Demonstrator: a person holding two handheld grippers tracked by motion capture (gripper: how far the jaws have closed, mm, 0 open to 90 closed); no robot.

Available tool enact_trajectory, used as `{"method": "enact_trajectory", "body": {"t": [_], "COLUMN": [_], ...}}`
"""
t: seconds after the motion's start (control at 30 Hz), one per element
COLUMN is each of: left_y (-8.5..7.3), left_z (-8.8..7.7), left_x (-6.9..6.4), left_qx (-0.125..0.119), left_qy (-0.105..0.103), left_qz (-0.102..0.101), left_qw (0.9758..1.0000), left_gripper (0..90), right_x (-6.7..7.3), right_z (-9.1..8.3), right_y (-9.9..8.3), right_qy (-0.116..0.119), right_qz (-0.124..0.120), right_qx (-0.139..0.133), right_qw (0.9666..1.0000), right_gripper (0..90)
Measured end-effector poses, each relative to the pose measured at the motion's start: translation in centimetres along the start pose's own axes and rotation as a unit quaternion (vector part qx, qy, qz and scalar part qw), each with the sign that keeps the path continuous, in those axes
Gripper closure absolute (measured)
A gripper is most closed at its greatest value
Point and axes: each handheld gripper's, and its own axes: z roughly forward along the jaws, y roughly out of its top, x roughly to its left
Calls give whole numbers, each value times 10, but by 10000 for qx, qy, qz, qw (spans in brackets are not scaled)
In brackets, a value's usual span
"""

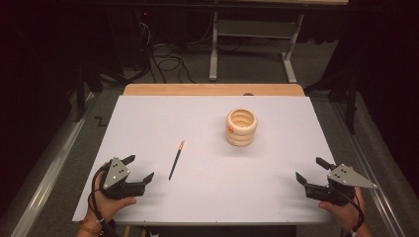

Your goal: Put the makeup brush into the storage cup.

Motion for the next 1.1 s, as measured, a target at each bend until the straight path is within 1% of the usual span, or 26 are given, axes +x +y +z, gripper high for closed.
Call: {"method": "enact_trajectory", "body": {"t": [0.07, 0.1, 0.17, 0.27, 0.33, 0.4, 0.6, 0.67, 0.8, 0.87, 0.97, 1.0, 1.07, 1.1], "left_y": [0, 0, 1, 2, 3, 4, 8, 9, 14, 17, 22, 24, 27, 29], "left_z": [1, 1, 1, 1, 2, 3, 3, 4, 5, 6, 8, 8, 8, 8], "left_x": [0, 0, -1, -1, -1, 0, 2, 2, 3, 3, 3, 4, 5, 5], "left_qx": [18, 41, 20, 43, 77, 162, 159, 179, 184, 195, 279, 327, 346, 369], "left_qy": [-12, 5, -22, -8, -30, 6, 7, 30, -31, -58, -111, -98, -136, -118], "left_qz": [-45, -12, -22, 28, -13, -7, -114, -74, -89, -64, -65, -37, -25, 2], "left_qw": [10000, 10000, 10000, 10000, 10000, 9999, 9998, 9998, 9998, 9998, 9995, 9994, 9993, 9992], "left_gripper": [171, 171, 173, 175, 180, 181, 198, 209, 208, 207, 207, 208, 207, 208], "right_x": [0, 0, 0, 0, 0, 0, 1, 1, 2, 2, 2, 2, 2, 2], "right_z": [0, 0, 0, 0, 1, 1, 1, 1, 1, 1, 2, 2, 2, 2], "right_y": [-1, -1, 0, 0, 0, 0, 0, 0, 0, 0, 0, 0, 0, 0], "right_qy": [4, 4, 6, 7, 7, -8, -15, -1, -12, -12, 6, 2, -12, -15], "right_qz": [-49, -49, -43, -26, -43, -35, -74, -80, -72, -75, -76, -90, -105, -111], "right_qx": [9, 9, 17, 5, 25, 42, 67, 55, 93, 95, 64, 74, 100, 117], "right_qw": [10000, 10000, 10000, 10000, 10000, 10000, 9999, 10000, 9999, 9999, 9999, 9999, 9999, 9999], "right_gripper": [166, 166, 166, 166, 166, 166, 166, 166, 166, 166, 166, 166, 166, 166]}}
